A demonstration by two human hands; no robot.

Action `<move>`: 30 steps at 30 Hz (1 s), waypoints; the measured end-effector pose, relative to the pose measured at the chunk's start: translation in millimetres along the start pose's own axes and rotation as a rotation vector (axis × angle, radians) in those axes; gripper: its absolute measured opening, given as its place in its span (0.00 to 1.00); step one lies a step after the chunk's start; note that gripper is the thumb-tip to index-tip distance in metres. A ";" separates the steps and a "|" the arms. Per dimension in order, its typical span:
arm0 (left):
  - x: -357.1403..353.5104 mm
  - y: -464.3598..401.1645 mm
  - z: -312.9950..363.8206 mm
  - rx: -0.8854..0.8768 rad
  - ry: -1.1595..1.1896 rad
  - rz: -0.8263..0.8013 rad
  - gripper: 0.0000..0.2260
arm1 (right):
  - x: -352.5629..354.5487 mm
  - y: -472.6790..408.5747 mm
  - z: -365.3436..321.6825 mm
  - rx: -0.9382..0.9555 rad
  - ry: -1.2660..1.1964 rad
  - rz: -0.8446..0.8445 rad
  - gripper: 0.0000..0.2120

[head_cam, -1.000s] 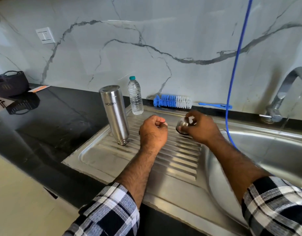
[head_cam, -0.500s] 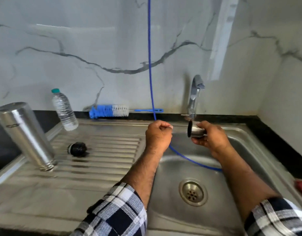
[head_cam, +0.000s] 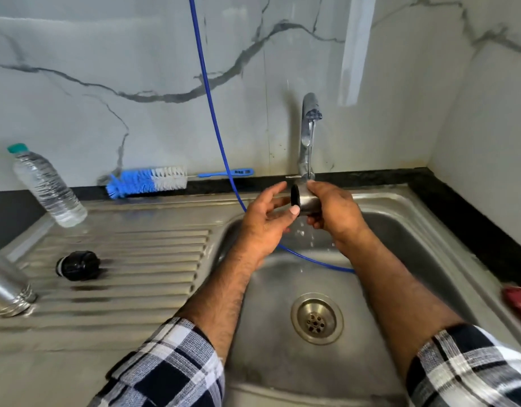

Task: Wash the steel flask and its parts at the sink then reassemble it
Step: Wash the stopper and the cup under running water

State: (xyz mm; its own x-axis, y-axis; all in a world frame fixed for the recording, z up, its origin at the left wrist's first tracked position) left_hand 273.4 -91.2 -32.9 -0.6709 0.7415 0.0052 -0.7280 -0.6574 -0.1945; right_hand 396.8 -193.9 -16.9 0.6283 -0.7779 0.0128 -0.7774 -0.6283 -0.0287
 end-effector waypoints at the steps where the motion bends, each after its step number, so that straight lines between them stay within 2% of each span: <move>1: -0.9 0.3 0.7 0.004 0.022 -0.023 0.25 | -0.2 -0.4 0.4 0.012 0.002 0.003 0.14; 6: -5.9 -0.6 0.4 0.006 -0.004 -0.024 0.27 | -0.6 3.0 0.1 0.077 0.097 -0.002 0.19; 10: -9.6 -0.5 4.6 0.107 0.106 -0.013 0.17 | -5.2 4.3 -1.0 0.198 0.146 -0.076 0.10; 12: -8.5 -2.2 2.0 0.198 0.198 -0.023 0.14 | -5.6 2.9 1.1 0.269 0.183 -0.105 0.12; 14: -9.3 -1.7 1.4 0.209 0.219 -0.045 0.13 | -6.1 2.3 2.5 0.279 0.179 -0.107 0.11; 20: -12.1 -0.5 8.4 -0.160 -0.252 -0.141 0.23 | 1.3 4.1 -3.4 0.226 0.309 0.023 0.19; 24: -9.8 -1.4 8.0 -0.320 -0.527 -0.155 0.29 | 3.1 8.7 1.4 -0.134 0.079 -0.057 0.22; 25: -10.3 0.3 9.0 -0.309 -0.538 -0.142 0.27 | 2.7 10.7 2.7 -0.186 0.079 -0.070 0.23; 27: -12.6 1.8 9.4 -0.200 -0.413 -0.134 0.22 | 1.1 11.1 2.2 -0.144 0.175 -0.046 0.25; 30: -21.5 0.9 6.3 0.079 -0.082 -0.092 0.12 | 0.2 12.4 -10.2 0.165 0.343 0.069 0.21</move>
State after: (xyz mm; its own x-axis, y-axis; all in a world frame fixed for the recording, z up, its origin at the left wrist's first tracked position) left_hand 286.3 -108.7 -27.0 -0.6075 0.7880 0.1002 -0.7938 -0.5978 -0.1120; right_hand 386.9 -202.0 -7.1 0.5063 -0.7935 0.3376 -0.7845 -0.5864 -0.2017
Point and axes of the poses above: each hand's wrist, its own y-axis away from the middle knuckle, its own x-axis out of the back of the hand, z = x × y, the point moved 5 cm from there along -y, towards the middle knuckle, and after that the axes turned 1 degree about y, right-handed, at the moved point
